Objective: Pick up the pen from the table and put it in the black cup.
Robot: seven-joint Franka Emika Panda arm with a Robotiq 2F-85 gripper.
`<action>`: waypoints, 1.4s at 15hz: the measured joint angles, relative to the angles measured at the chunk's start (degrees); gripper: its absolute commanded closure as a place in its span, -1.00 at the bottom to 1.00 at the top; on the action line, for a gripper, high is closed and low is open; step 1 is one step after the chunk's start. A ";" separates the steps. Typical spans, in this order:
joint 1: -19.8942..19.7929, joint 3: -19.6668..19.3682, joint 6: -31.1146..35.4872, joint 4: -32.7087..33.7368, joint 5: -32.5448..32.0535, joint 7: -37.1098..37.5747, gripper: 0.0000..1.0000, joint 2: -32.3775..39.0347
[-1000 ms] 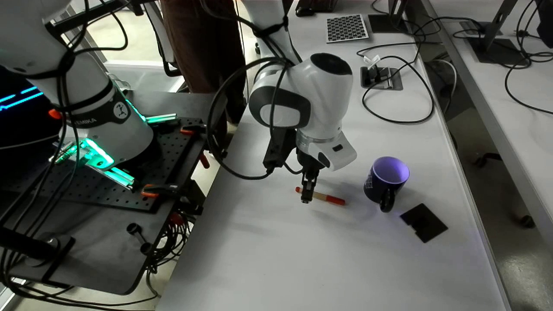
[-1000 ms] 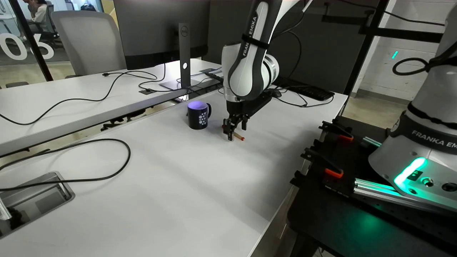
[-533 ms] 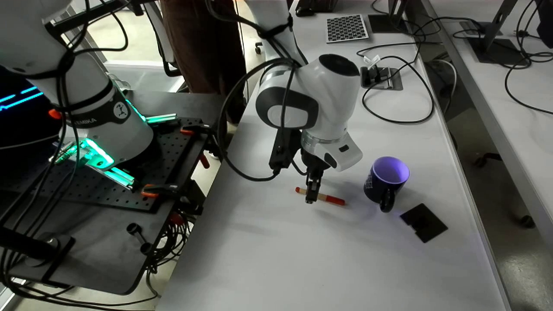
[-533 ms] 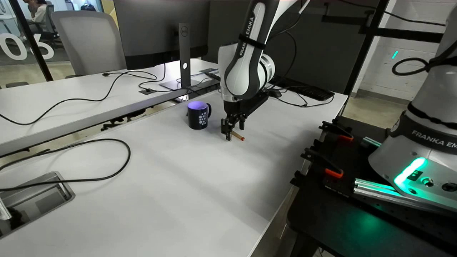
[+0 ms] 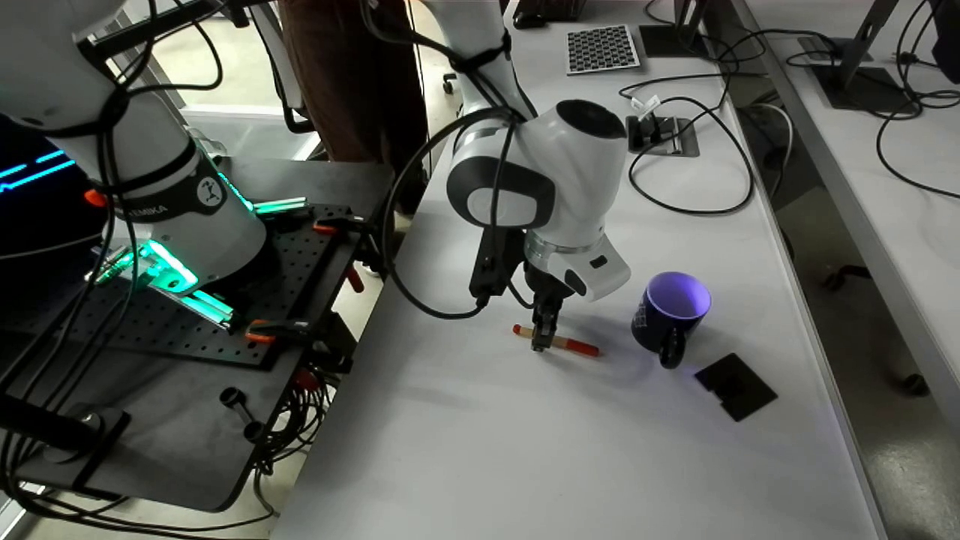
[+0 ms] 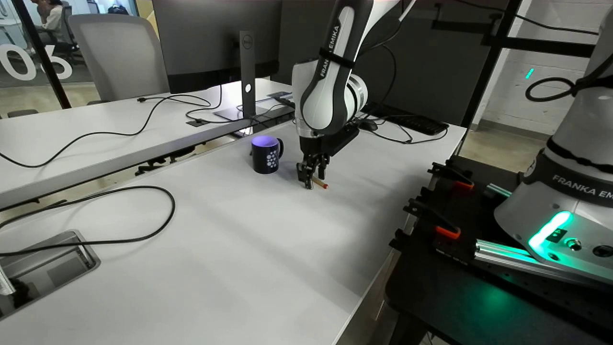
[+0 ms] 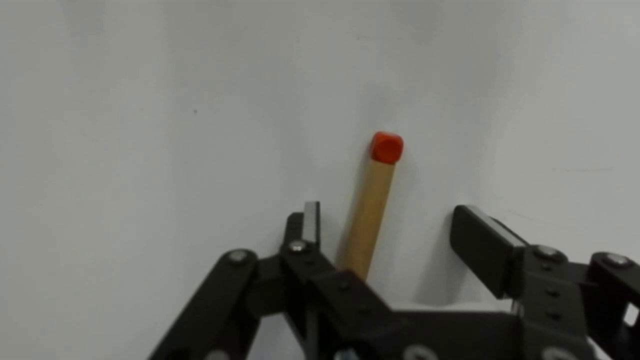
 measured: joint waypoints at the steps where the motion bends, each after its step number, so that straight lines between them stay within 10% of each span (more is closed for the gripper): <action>1: 0.00 0.01 0.00 0.00 0.00 0.00 -0.38 0.00; 8: 0.00 0.01 0.00 0.00 0.00 0.00 -0.38 0.00; 9: 0.00 0.01 0.00 0.00 0.00 0.00 0.12 0.00; 15: 0.02 0.02 0.04 0.01 0.00 0.06 0.90 -0.37; 21: 0.04 -0.04 0.05 -0.02 0.00 0.17 0.93 -0.74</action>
